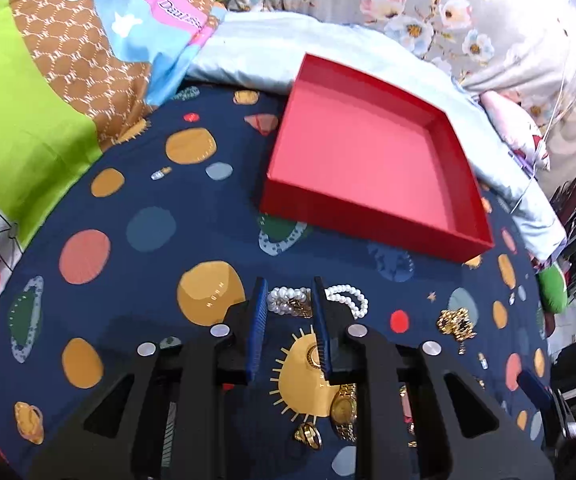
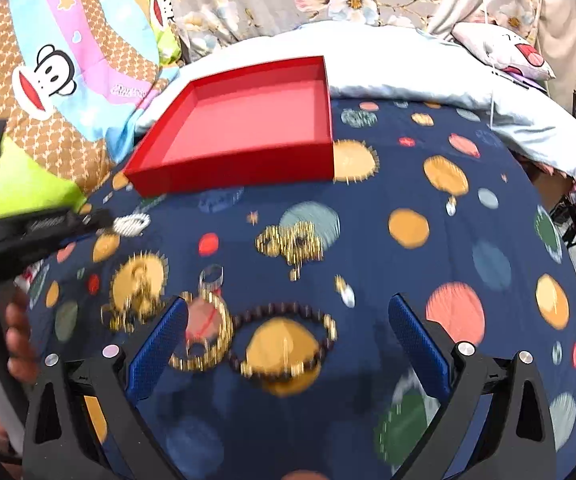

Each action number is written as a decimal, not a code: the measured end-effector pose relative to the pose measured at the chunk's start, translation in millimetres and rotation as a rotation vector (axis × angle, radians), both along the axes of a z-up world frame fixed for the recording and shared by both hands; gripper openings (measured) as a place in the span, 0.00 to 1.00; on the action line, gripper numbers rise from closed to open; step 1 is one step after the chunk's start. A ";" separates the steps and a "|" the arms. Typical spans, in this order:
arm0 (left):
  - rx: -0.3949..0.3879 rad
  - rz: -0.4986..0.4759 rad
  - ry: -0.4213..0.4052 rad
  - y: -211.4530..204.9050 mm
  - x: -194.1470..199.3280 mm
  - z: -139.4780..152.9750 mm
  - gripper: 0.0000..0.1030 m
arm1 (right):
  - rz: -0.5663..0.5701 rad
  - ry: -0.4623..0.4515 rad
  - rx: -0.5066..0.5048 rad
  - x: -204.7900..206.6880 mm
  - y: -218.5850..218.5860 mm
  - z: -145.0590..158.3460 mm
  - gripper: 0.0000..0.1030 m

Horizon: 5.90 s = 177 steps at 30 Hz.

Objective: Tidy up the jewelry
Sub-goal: 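Reach the left tool to the white pearl bracelet and close on it, then close the right tool on the gold chain while the left tool holds the pearls, then carry both pieces over the red tray and open both tools to drop them, then grasp a small gold earring with the left tool while the right grasps a gold chain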

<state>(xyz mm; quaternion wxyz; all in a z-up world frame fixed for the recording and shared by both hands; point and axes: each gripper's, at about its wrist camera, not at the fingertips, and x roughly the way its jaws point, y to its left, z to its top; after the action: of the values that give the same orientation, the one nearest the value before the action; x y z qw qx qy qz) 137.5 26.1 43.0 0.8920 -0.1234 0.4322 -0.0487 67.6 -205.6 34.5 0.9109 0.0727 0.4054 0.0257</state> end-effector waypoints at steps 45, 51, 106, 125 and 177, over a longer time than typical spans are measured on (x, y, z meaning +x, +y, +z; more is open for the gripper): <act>0.004 -0.032 -0.001 3.0 -21.9 5.4 0.21 | 0.032 0.093 0.062 46.2 -14.4 -23.6 0.16; 0.003 -0.025 0.009 4.2 -21.9 2.0 0.21 | 0.050 0.095 0.039 55.0 -7.9 -27.7 0.16; 0.016 -0.182 -0.224 -16.6 0.7 135.6 0.21 | 0.139 -0.337 0.083 46.9 -0.9 174.6 0.03; 0.119 -0.179 -0.204 -54.8 187.8 92.7 0.21 | 0.123 -0.168 0.022 256.3 2.6 106.3 0.03; 0.074 -0.162 0.023 -21.1 -83.3 -18.3 0.40 | 0.074 0.026 0.146 -58.7 -10.1 10.6 0.52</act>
<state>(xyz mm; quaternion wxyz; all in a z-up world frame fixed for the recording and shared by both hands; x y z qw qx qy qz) 54.2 5.0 24.7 0.8840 -0.0556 0.4525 -0.1033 8.9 -215.7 45.1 0.8963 0.1241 0.4165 0.0879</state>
